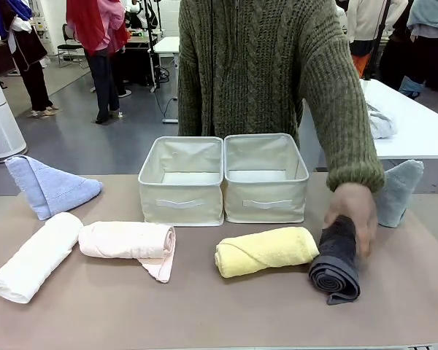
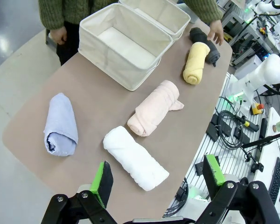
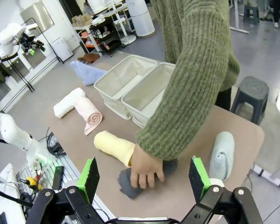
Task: Sort the towels based on their folding style.
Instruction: Pick up one triangle-folded towel and place it in the left Fabric basket.
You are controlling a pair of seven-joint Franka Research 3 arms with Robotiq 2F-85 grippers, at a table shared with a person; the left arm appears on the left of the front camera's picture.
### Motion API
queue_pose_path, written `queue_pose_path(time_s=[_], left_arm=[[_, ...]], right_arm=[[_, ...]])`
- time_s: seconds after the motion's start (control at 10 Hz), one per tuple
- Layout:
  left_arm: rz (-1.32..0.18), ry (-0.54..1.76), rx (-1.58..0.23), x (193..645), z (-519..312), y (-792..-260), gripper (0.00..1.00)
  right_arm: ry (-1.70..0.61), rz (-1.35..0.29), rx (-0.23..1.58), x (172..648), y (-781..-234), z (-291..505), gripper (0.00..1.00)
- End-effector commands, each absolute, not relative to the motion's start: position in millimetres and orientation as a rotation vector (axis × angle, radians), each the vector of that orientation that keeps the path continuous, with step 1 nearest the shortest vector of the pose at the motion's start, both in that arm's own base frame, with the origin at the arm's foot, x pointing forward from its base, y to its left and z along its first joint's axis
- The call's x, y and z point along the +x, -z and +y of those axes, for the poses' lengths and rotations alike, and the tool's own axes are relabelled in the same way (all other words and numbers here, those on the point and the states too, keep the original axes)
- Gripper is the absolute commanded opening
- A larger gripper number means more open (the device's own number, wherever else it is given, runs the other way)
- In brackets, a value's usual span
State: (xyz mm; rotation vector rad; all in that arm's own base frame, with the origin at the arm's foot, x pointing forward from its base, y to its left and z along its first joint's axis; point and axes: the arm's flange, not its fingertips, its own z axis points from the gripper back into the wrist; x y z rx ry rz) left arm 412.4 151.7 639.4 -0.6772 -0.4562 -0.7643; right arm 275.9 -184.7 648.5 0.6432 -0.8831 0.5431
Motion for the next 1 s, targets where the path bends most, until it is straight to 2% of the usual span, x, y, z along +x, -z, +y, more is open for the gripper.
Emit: queue_pose_path(time_s=[0.0, 0.5, 0.6, 0.9], left_arm=[[-0.465, 0.765, -0.684, 412, 151, -641, 1.0], [-0.456, 0.764, -0.677, 412, 152, -639, 1.0], [-0.287, 0.675, -0.448, 450, 131, -629, 1.0], [0.07, 0.577, -0.201, 542, 81, -580, 1.0]], right_arm=[[-0.552, -0.88, 0.65, 278, -650, -183, 1.0], [-0.552, -0.88, 0.65, 278, -650, -183, 1.0], [-0.552, -0.88, 0.65, 278, -650, -183, 1.0], [-0.552, -0.88, 0.65, 278, -650, -183, 1.0]])
